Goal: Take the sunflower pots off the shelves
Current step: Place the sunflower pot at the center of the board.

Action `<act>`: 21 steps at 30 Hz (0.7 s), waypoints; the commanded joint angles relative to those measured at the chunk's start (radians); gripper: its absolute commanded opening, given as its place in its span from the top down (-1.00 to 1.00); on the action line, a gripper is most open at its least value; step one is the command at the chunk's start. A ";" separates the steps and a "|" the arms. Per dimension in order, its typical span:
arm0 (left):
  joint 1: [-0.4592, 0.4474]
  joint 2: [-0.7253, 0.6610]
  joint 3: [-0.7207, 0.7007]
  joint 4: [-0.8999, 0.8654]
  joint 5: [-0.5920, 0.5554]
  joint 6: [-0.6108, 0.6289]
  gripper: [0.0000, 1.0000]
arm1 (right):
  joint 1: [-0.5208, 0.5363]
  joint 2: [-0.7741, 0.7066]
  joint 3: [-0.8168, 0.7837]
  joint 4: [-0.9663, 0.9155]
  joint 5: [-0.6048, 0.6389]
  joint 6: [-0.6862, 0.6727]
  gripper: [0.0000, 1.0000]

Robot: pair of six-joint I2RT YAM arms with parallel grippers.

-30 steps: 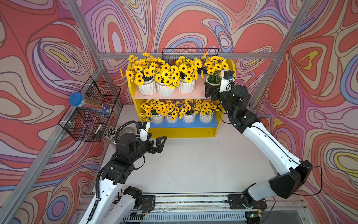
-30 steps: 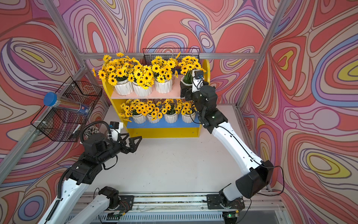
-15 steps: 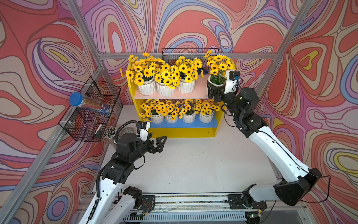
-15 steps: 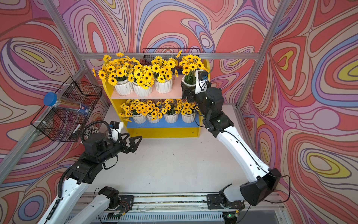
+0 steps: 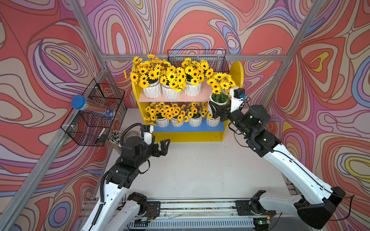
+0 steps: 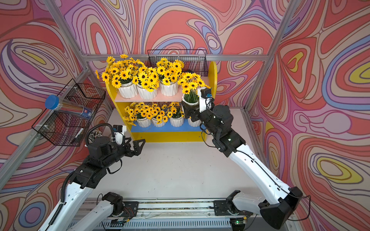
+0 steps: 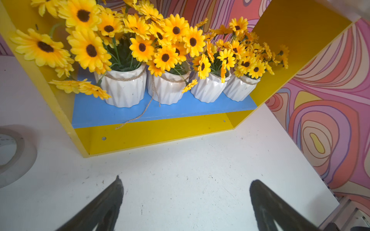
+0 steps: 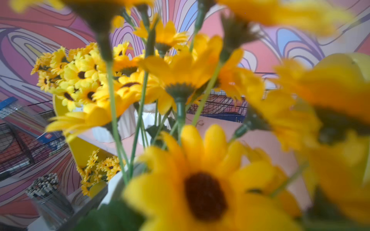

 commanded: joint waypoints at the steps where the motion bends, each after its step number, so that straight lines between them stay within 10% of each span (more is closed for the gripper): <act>1: -0.004 -0.019 -0.022 -0.039 -0.062 -0.008 -1.00 | 0.045 -0.066 -0.044 0.050 0.005 -0.005 1.00; 21: -0.004 -0.049 -0.066 -0.097 -0.214 -0.050 -1.00 | 0.276 0.001 -0.291 0.237 -0.076 0.051 1.00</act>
